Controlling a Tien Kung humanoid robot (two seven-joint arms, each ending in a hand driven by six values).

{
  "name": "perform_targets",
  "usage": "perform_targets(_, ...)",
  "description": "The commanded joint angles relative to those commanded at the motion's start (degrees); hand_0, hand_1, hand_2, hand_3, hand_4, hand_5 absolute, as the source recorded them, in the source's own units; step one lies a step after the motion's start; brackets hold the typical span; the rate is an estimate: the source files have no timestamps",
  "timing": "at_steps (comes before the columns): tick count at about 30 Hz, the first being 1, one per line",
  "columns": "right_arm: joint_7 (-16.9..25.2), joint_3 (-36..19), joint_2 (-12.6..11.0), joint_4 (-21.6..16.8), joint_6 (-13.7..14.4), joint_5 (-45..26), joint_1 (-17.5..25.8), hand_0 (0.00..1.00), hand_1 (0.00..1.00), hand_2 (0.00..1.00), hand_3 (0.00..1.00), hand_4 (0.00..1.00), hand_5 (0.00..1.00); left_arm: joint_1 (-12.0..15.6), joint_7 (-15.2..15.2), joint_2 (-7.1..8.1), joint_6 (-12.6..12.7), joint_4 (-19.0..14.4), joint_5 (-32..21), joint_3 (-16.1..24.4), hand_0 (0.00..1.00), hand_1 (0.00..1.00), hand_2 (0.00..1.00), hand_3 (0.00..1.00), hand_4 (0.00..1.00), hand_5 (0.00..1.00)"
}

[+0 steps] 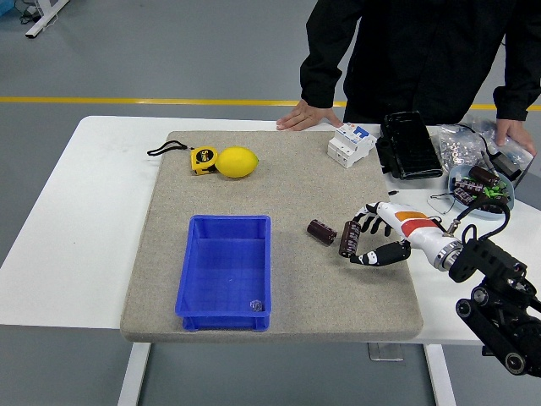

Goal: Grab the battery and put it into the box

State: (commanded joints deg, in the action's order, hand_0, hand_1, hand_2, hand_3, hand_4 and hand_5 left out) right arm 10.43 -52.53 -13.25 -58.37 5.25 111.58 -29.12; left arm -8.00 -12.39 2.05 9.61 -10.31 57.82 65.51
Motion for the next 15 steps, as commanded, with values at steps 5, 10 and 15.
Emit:
perform_targets(5,-1.05,1.97,1.58,-4.25,0.0,0.42,-1.98,0.332,0.439,0.507,0.506,0.98,0.342,0.2,-0.04,0.06,-0.04,0.0,0.09,-0.02,0.725,0.684,0.682,0.587,0.635,0.545)
perform_targets(10,-1.75,5.72,3.98,-9.51,-0.2,0.23,-5.01,0.325,0.439,0.508,0.508,0.979,0.342,0.28,-0.04,0.13,-0.01,0.0,0.22,0.04,0.725,0.684,0.68,0.587,0.634,0.546)
perform_targets(15,-2.12,9.65,6.41,-12.3,-0.54,-0.18,-7.29,0.325,0.439,0.509,0.509,0.978,0.341,0.23,-0.04,0.26,0.06,0.0,0.39,0.16,0.725,0.683,0.679,0.587,0.634,0.546)
